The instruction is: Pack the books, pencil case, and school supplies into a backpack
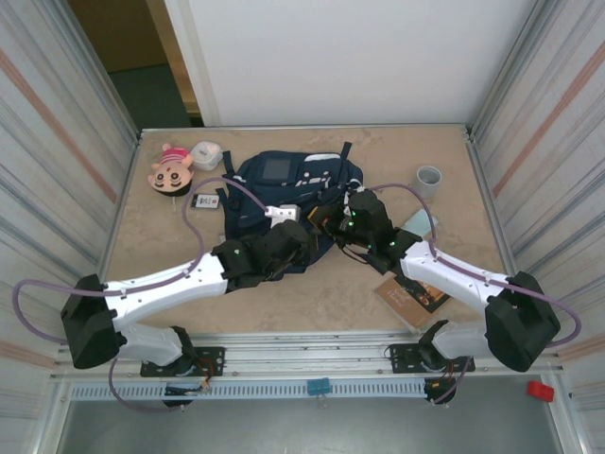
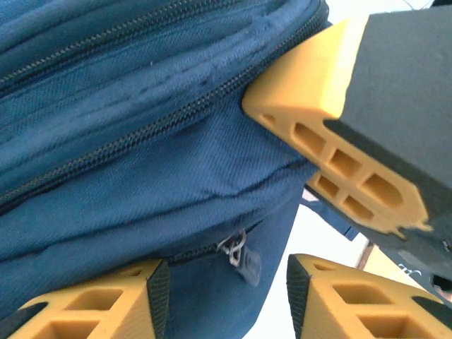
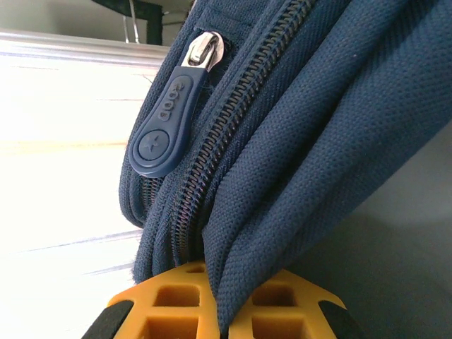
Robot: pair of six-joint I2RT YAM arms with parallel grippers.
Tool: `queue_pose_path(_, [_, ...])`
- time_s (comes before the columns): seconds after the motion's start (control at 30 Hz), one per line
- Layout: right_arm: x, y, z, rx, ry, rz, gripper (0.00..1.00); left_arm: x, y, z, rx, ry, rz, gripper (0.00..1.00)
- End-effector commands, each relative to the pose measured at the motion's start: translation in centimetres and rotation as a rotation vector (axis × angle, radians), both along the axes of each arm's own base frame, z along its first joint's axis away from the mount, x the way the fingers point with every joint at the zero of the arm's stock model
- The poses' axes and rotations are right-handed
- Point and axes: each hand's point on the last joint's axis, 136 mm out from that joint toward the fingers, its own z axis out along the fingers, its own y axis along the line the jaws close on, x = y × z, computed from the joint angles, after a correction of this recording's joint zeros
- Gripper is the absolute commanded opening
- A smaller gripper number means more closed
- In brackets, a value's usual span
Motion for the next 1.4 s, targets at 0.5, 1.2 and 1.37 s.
queue_pose_path(0.5, [-0.9,-0.2,7.6,0.101,-0.144,0.004,0.04,2.7,1.1,-1.1,-0.077,0.06,0.147,0.14])
queue_pose_path(1.2, [1.1,-3.0,6.7,0.037,-0.127,0.03,0.03,-0.5,1.0,0.9,-0.244,0.13,-0.194,0.0])
queue_pose_path(1.37, [1.3,-3.7,7.1,0.03,-0.122,0.081,0.02,0.2,5.8,-1.0,-0.069,0.146,-0.127,0.0])
